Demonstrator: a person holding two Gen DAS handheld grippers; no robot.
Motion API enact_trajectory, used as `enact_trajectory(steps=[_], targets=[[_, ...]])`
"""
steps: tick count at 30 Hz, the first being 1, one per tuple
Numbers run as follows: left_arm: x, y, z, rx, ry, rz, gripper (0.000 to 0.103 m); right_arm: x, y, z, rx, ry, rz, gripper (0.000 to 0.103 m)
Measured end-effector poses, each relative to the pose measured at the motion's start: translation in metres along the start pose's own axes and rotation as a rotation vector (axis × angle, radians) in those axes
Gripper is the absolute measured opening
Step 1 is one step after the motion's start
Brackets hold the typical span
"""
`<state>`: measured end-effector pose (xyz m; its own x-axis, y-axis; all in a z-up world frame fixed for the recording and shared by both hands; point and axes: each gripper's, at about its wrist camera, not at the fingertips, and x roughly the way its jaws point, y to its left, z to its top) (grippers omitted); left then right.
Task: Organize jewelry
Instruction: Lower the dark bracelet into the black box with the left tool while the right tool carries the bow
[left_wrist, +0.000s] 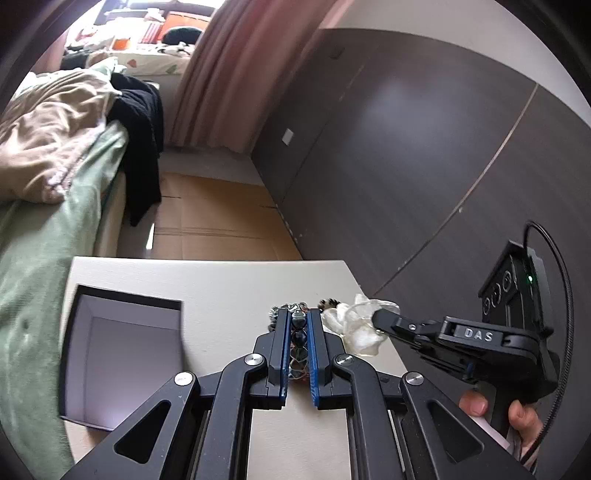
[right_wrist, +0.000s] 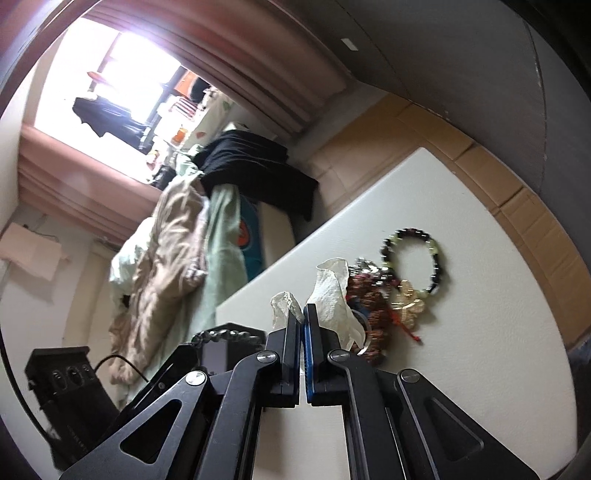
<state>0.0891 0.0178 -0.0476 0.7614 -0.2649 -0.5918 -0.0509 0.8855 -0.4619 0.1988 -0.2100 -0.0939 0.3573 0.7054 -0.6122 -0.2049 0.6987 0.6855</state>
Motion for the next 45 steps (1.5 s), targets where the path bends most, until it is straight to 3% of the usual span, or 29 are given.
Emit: enact_trajectory(steps=[13,24,32,33,35,36,37,45], targets=[[-0.038,0.036,0.007,-0.054,-0.07,0.078,0.008,0.009,0.042,-0.024,-0.081,0.008,0.143,0.003],[-0.059,0.062,0.018,-0.103,-0.118,0.126,0.008,0.054,0.086,-0.053,-0.12,0.105,0.275,0.004],[-0.072,0.082,0.024,-0.151,-0.145,0.17,0.009,0.094,0.106,-0.066,-0.123,0.15,0.285,0.004],[-0.074,0.086,0.025,-0.16,-0.147,0.178,0.008,0.1,0.107,-0.066,-0.12,0.163,0.286,0.007],[-0.075,0.091,0.025,-0.169,-0.146,0.195,0.008,0.112,0.109,-0.067,-0.112,0.205,0.284,0.039],[-0.074,0.092,0.025,-0.174,-0.141,0.198,0.008,0.115,0.109,-0.068,-0.103,0.207,0.27,0.069],[-0.074,0.093,0.024,-0.177,-0.136,0.199,0.008,0.114,0.107,-0.068,-0.095,0.187,0.25,0.078],[-0.057,0.082,0.016,-0.149,-0.061,0.175,0.008,0.084,0.087,-0.051,-0.052,0.112,0.208,0.078]])
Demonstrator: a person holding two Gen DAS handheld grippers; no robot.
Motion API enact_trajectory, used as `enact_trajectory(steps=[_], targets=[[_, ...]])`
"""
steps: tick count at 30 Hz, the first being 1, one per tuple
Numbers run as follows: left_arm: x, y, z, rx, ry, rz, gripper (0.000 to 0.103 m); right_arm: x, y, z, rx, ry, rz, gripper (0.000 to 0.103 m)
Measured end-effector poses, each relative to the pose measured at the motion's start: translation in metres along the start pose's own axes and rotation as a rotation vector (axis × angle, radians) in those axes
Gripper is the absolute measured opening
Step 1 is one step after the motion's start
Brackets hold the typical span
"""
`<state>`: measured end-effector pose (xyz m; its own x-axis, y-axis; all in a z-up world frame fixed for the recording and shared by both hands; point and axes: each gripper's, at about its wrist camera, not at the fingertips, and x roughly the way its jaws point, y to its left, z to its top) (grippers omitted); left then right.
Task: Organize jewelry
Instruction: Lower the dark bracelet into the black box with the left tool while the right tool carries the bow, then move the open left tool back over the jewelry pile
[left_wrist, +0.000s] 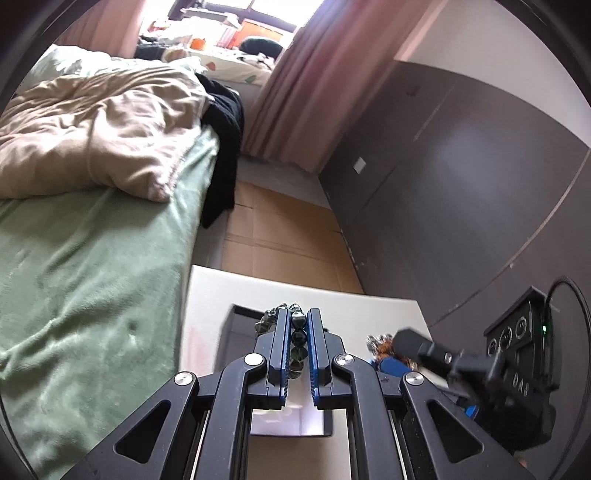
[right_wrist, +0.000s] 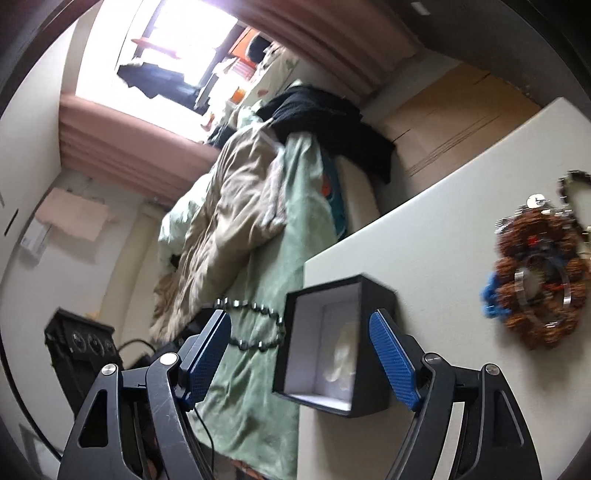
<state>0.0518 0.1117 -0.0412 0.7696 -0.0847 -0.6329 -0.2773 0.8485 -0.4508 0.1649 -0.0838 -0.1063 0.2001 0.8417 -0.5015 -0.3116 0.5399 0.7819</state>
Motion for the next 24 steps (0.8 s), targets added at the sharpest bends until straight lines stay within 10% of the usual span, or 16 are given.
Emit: enact_trajectory(steps=[9,16,24], targets=[[0.025,0.012,-0.006,-0.032,0.105,0.095,0.013,-0.03,-0.023,0.007,0.075,-0.043,-0.012,0.078],[0.018,0.028,-0.006,-0.126,0.084,0.07,0.076,-0.058,-0.024,0.011,0.051,-0.084,-0.052,0.078],[0.028,0.008,-0.009,-0.079,0.101,0.076,0.077,-0.096,-0.027,0.015,-0.001,-0.166,-0.213,0.078]])
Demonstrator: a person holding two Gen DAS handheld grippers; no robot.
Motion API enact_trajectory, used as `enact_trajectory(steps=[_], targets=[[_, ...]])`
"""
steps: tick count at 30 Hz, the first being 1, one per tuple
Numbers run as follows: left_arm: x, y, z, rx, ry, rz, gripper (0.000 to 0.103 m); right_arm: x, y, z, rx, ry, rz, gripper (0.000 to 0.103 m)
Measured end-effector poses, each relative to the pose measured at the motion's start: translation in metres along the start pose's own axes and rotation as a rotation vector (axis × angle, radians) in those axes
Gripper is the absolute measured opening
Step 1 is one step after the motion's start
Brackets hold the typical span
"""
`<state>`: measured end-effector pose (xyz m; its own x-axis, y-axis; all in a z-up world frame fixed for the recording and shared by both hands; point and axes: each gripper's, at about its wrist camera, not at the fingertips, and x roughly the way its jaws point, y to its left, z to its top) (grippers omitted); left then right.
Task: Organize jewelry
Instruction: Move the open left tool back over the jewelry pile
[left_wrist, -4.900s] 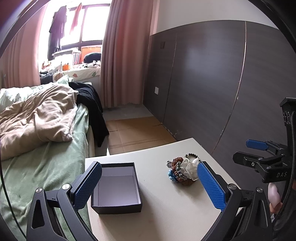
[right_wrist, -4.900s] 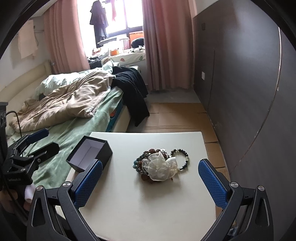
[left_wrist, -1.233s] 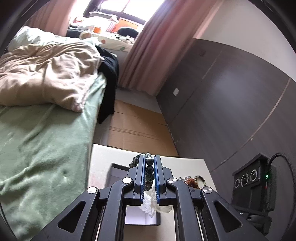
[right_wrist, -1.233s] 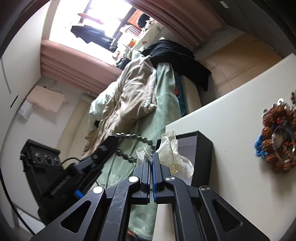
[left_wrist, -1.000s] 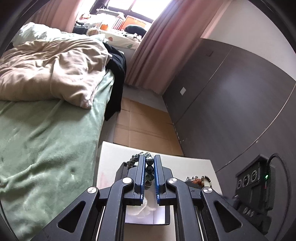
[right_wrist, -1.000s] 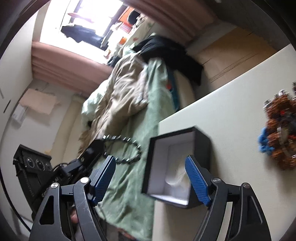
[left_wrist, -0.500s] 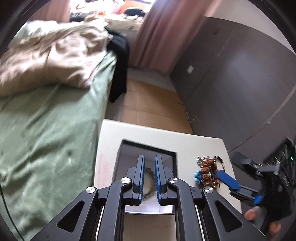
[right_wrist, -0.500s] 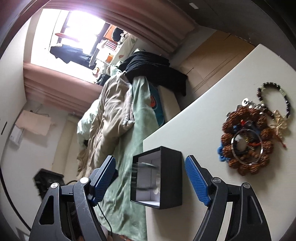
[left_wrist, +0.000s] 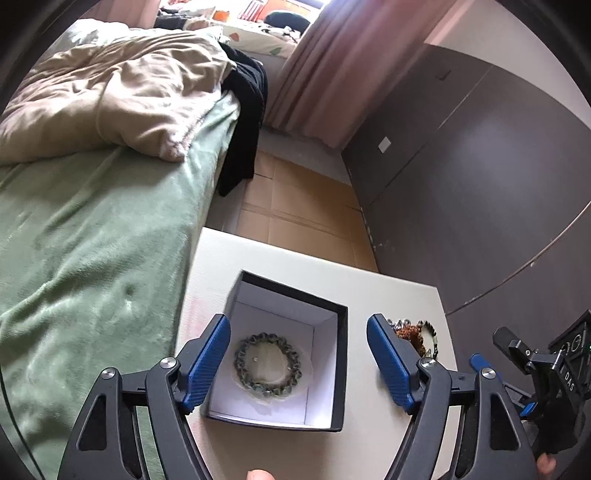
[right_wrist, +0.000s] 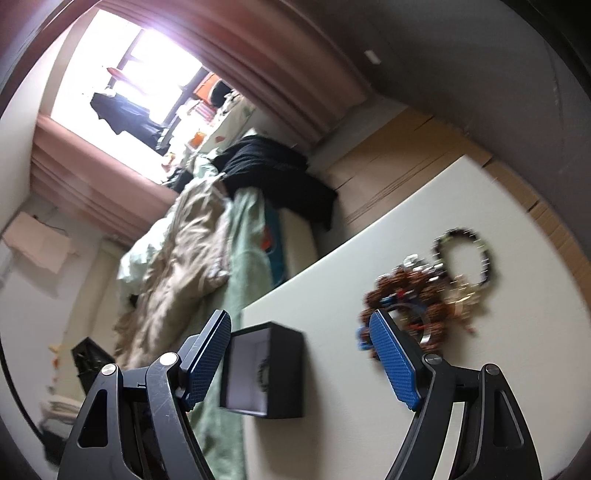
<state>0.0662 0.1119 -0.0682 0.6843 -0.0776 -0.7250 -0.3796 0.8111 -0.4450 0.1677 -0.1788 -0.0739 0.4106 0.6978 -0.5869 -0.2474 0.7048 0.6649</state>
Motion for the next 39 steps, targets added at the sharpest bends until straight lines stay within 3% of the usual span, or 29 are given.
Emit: enact_trajectory(steps=[5,9,11,13,17,18,21,23,32,36,39], targets=[[0.007,-0.022,-0.007,0.069,-0.011,0.013,0.077,-0.009,0.0,0.006,-0.049,-0.01,-0.153,0.078],[0.014,-0.041,-0.014,0.104,-0.02,-0.001,0.077,-0.015,-0.004,0.011,-0.06,-0.017,-0.175,0.078],[0.016,-0.05,-0.017,0.128,-0.033,0.004,0.084,-0.015,-0.009,0.014,-0.055,0.001,-0.203,0.078],[0.018,-0.057,-0.021,0.147,-0.041,0.009,0.098,-0.015,-0.015,0.015,-0.049,0.017,-0.226,0.078],[0.027,-0.069,-0.027,0.173,-0.03,0.001,0.099,-0.02,-0.034,0.018,-0.012,0.036,-0.262,0.078],[0.03,-0.072,-0.028,0.177,-0.025,-0.004,0.1,-0.022,-0.038,0.019,-0.006,0.035,-0.282,0.081],[0.035,-0.08,-0.034,0.194,-0.016,-0.016,0.103,-0.029,-0.05,0.021,0.016,0.003,-0.343,0.103],[0.038,-0.087,-0.038,0.212,-0.009,-0.019,0.103,-0.035,-0.06,0.025,0.054,-0.026,-0.364,0.103],[0.053,-0.114,-0.049,0.298,0.007,-0.026,0.103,-0.061,-0.081,0.041,0.079,-0.123,-0.386,0.103],[0.059,-0.128,-0.053,0.37,-0.007,0.015,0.103,-0.063,-0.089,0.051,0.085,-0.101,-0.373,0.103],[0.068,-0.13,-0.054,0.368,0.017,-0.009,0.103,-0.066,-0.097,0.055,0.111,-0.106,-0.354,0.103]])
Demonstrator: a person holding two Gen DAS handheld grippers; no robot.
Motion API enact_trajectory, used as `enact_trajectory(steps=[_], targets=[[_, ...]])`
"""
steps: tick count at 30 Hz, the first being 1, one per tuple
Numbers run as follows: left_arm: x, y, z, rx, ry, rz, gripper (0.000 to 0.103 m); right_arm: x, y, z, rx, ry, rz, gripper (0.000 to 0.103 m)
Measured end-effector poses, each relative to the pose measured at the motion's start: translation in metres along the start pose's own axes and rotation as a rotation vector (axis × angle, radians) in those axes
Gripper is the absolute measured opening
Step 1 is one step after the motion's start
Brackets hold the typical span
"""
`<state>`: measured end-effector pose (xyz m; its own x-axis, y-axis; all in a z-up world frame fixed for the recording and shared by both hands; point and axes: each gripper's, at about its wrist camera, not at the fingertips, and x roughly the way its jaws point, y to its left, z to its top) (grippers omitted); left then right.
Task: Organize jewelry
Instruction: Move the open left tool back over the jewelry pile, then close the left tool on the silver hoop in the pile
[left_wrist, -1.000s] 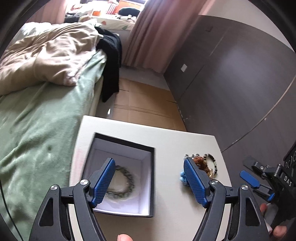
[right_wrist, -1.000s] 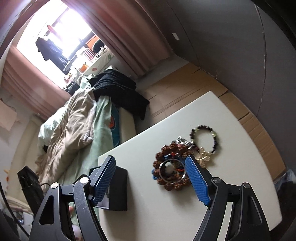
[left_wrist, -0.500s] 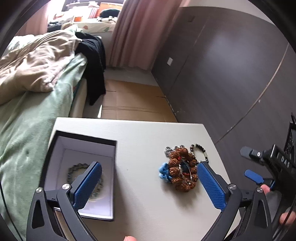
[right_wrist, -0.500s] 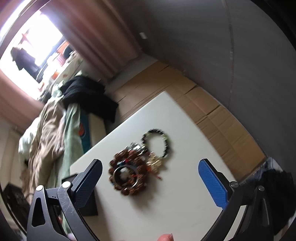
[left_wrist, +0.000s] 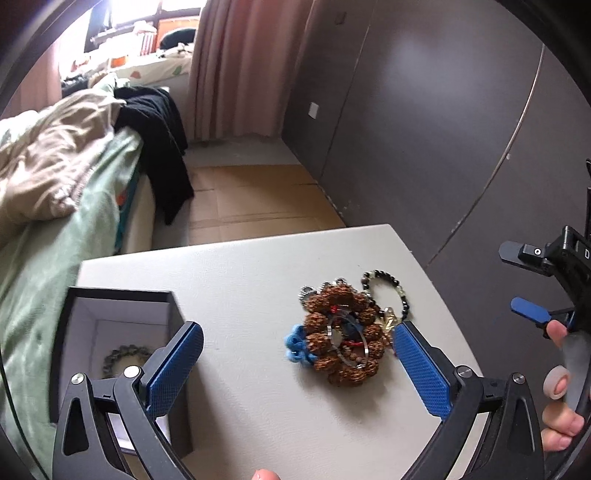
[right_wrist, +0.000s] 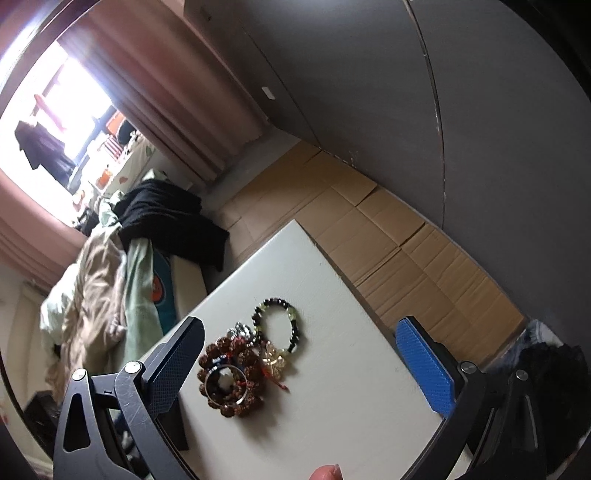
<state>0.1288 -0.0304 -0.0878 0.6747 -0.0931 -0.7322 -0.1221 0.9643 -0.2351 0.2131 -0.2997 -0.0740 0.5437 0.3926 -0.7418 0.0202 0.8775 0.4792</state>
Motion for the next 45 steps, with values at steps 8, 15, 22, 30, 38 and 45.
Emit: enact_trajectory(steps=[8,15,22,30,38,45], targets=[[0.029,-0.021,-0.004,0.106,0.081,-0.031,0.056,0.016,-0.009,0.006,0.049,0.062,0.01,0.103],[0.039,-0.025,-0.008,0.106,0.102,-0.061,0.036,0.025,-0.011,0.009,0.091,0.091,0.075,0.103],[0.043,-0.025,-0.008,0.098,0.106,-0.065,0.036,0.031,-0.016,0.007,0.128,0.12,0.103,0.103],[0.044,-0.03,-0.011,0.104,0.115,-0.097,0.031,0.032,-0.018,0.006,0.131,0.121,0.1,0.103],[0.054,-0.036,-0.016,0.14,0.139,-0.05,0.029,0.032,-0.017,0.004,0.13,0.13,0.102,0.103],[0.056,-0.029,-0.016,0.127,0.15,-0.021,0.015,0.031,-0.013,0.004,0.125,0.136,0.101,0.103]])
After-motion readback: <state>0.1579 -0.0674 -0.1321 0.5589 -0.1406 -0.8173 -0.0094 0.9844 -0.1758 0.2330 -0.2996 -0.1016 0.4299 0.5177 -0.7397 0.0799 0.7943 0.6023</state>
